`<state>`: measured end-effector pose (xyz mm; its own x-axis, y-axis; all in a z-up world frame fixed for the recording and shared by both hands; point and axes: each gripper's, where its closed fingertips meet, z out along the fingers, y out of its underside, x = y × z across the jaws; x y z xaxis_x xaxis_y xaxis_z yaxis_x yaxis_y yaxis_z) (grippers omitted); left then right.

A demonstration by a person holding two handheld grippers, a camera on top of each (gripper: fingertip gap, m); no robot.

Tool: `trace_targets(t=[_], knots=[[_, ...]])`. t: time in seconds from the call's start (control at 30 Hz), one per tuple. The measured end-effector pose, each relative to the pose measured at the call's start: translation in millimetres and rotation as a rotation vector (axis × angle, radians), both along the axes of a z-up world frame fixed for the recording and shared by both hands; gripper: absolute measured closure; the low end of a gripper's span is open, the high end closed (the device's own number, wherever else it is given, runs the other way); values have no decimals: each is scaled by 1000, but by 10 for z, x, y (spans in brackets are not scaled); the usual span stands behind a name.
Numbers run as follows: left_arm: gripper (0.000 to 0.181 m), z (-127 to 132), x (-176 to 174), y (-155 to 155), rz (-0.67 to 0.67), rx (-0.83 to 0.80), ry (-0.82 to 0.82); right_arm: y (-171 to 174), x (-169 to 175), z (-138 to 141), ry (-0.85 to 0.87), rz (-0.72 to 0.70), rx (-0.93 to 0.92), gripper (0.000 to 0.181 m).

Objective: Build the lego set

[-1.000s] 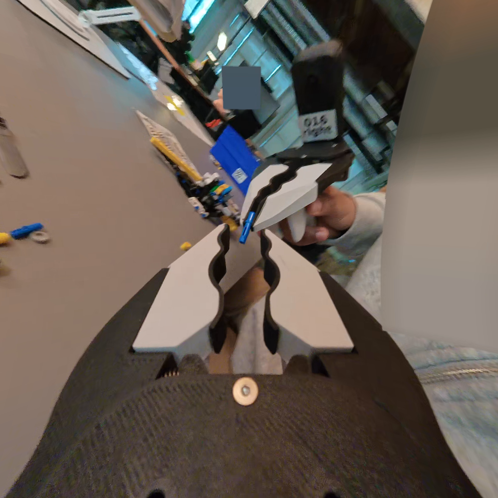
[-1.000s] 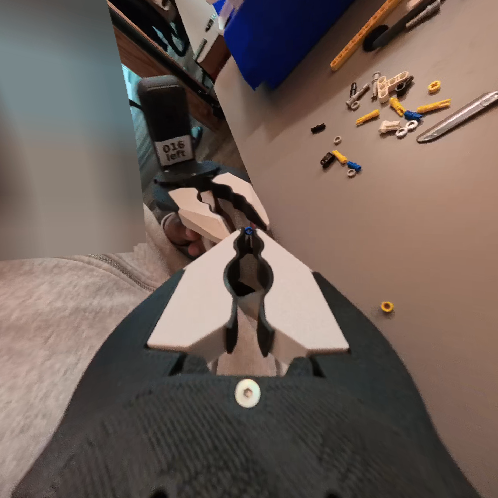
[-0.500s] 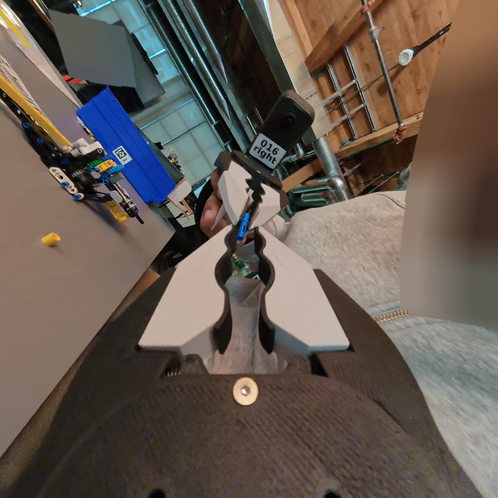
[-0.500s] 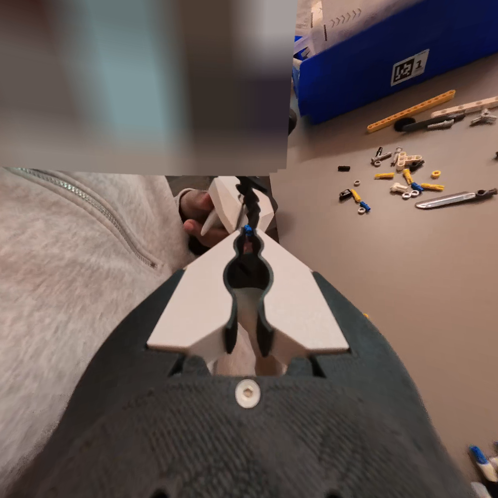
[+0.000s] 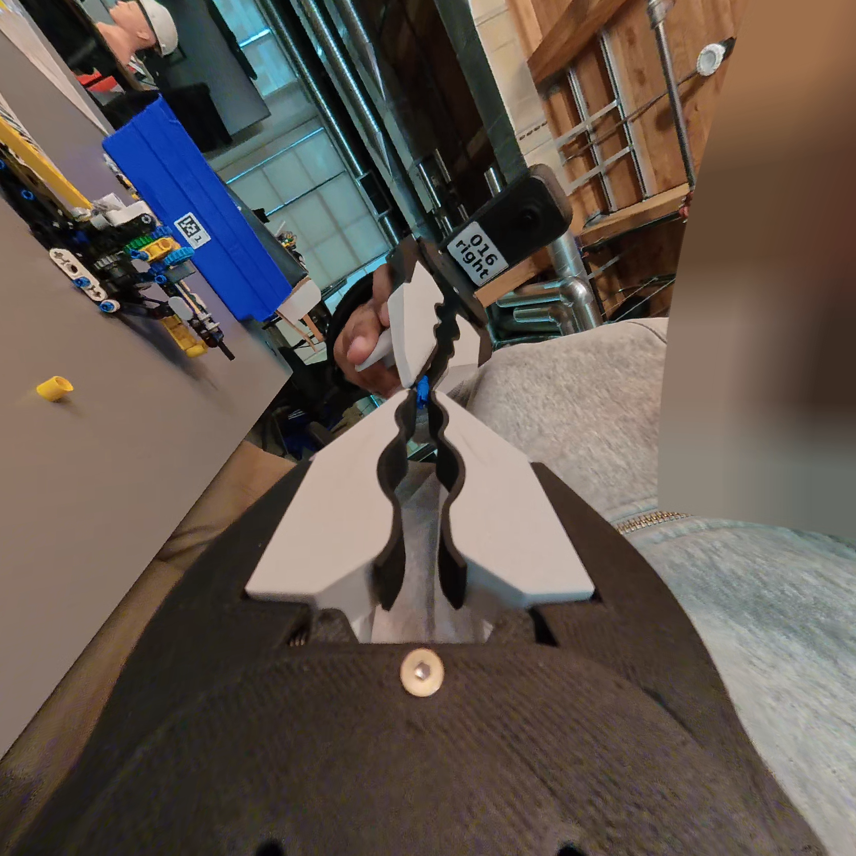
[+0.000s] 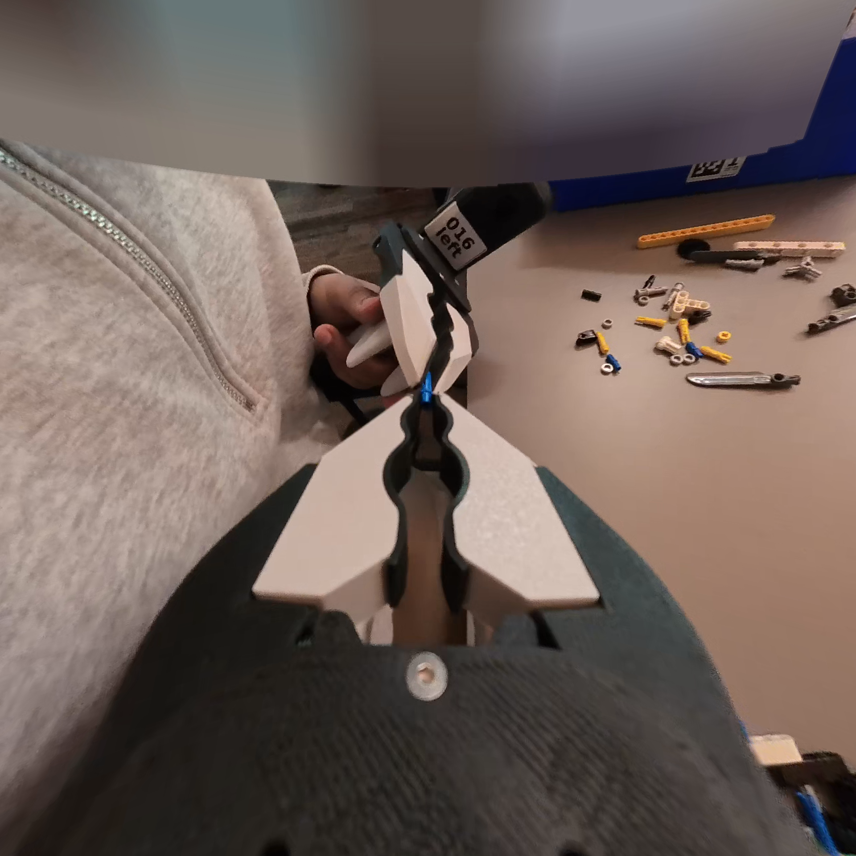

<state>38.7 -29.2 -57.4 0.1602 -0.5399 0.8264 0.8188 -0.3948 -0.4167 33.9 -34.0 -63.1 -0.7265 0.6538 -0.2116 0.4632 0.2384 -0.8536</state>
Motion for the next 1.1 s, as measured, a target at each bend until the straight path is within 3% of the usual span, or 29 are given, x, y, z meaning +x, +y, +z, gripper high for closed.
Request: trace_targets(t=[0.87,1.0,1.1], knots=[[179,49,-87,-102,-95,39,-199,-142,-102,59,232,121,178,178],[179,43,-149,-95,-63,36,-208,-128,-157,38,148,91,150,178],[166,-88,-262,-11,48,-47,-149,0,-272,-12,23,-8,84,178]])
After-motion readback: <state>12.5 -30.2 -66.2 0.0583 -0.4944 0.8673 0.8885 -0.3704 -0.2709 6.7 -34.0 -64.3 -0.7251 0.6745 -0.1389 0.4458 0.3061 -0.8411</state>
